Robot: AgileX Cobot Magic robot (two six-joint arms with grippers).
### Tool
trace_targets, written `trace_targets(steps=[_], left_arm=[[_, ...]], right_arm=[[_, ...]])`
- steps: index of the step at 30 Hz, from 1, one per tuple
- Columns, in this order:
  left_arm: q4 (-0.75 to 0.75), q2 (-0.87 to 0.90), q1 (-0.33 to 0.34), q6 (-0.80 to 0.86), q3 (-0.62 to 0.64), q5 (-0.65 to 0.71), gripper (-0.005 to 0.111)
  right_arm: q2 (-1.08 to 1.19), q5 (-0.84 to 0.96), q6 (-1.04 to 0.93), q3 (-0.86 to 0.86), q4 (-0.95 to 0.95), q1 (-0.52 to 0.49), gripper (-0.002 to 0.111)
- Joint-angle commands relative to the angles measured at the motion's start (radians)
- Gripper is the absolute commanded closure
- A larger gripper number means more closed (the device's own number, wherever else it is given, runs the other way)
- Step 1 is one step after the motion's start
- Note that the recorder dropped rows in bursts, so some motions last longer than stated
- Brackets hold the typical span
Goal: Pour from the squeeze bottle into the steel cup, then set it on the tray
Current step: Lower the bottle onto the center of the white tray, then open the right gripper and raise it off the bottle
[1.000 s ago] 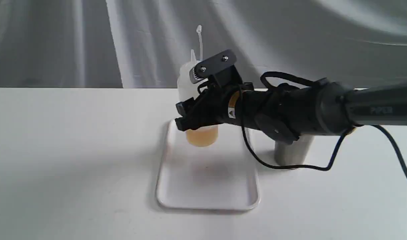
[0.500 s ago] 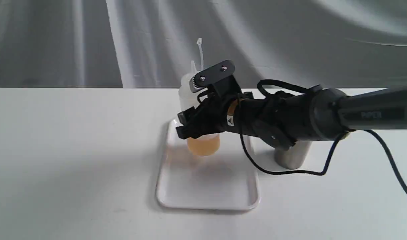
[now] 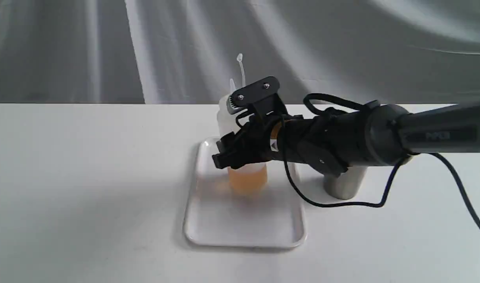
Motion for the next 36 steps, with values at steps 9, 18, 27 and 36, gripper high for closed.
trace_targets(steps=[9, 18, 27, 36], left_arm=[[-0.001, -0.003, -0.006, -0.005, 0.004, -0.007, 0.107], [-0.001, -0.003, -0.006, -0.003, 0.004, -0.007, 0.107], [-0.001, -0.003, -0.006, -0.003, 0.004, -0.007, 0.107], [-0.001, -0.003, -0.006, -0.003, 0.004, -0.007, 0.107]], right_arm=[[-0.007, -0.014, -0.008, -0.012, 0.020, 0.002, 0.091], [-0.007, 0.034, -0.008, -0.012, 0.038, 0.002, 0.091], [-0.007, 0.034, -0.008, -0.012, 0.038, 0.002, 0.087], [-0.007, 0.034, -0.025, -0.012, 0.038, 0.002, 0.030]])
